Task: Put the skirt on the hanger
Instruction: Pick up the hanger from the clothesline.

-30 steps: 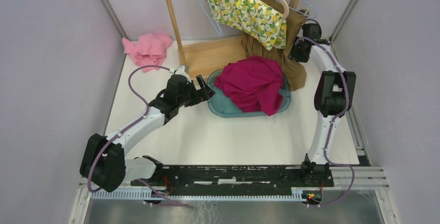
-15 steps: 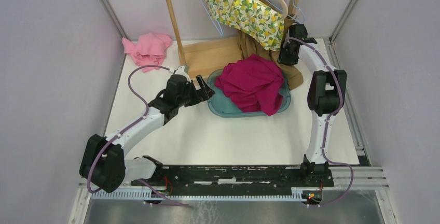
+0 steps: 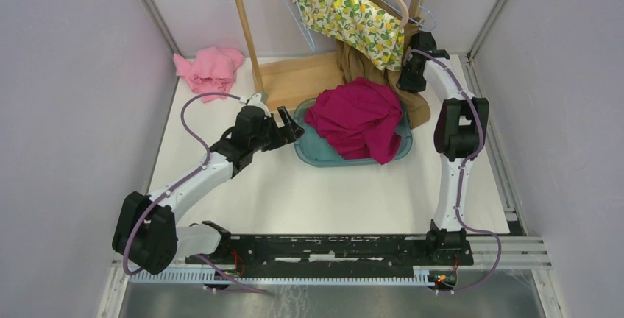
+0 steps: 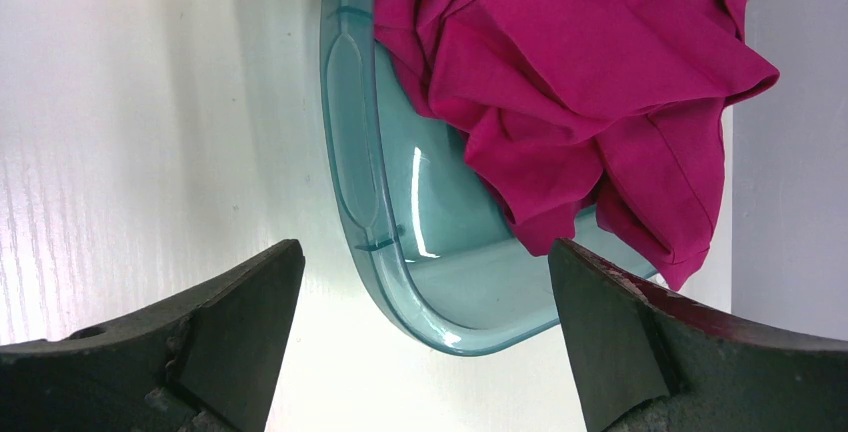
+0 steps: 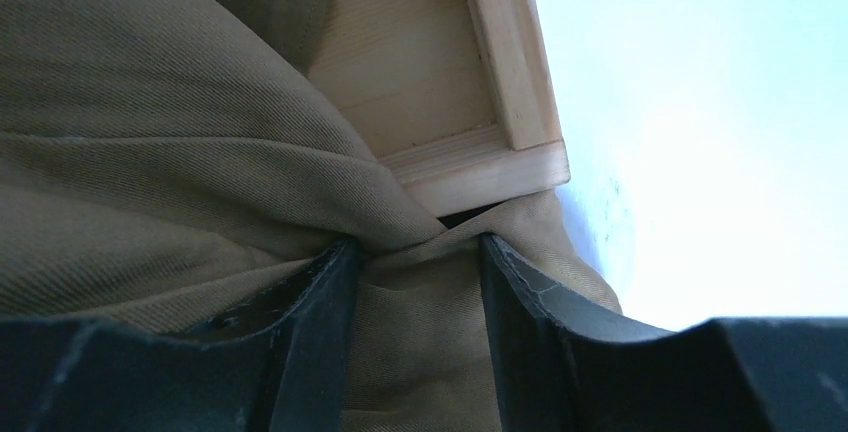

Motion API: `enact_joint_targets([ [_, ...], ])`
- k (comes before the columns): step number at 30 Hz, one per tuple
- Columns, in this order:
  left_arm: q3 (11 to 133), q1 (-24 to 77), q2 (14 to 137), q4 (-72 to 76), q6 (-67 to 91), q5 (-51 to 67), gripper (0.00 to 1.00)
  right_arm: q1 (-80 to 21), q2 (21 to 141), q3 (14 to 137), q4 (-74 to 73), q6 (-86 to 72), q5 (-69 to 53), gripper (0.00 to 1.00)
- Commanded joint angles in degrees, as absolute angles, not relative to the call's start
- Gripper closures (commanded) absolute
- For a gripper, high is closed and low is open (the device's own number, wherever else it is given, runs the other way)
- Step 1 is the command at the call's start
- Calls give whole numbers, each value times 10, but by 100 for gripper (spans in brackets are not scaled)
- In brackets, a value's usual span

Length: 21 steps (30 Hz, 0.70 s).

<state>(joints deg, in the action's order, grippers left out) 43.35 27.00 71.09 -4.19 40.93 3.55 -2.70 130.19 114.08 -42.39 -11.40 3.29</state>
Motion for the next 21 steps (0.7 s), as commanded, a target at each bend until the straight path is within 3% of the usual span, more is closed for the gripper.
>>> enact_joint_targets([
  [1,446,268,697,-25,409,33,1,-18,1360,1168,-437,-118,46,48],
  [13,452,268,704,-27,409,33,1,33,1343,1133,-398,-148,34,45],
  [16,453,268,705,-28,409,33,1,44,1306,1071,-342,-162,35,45],
  [21,454,268,709,-28,408,34,1,46,1358,1155,-410,-144,16,47],
])
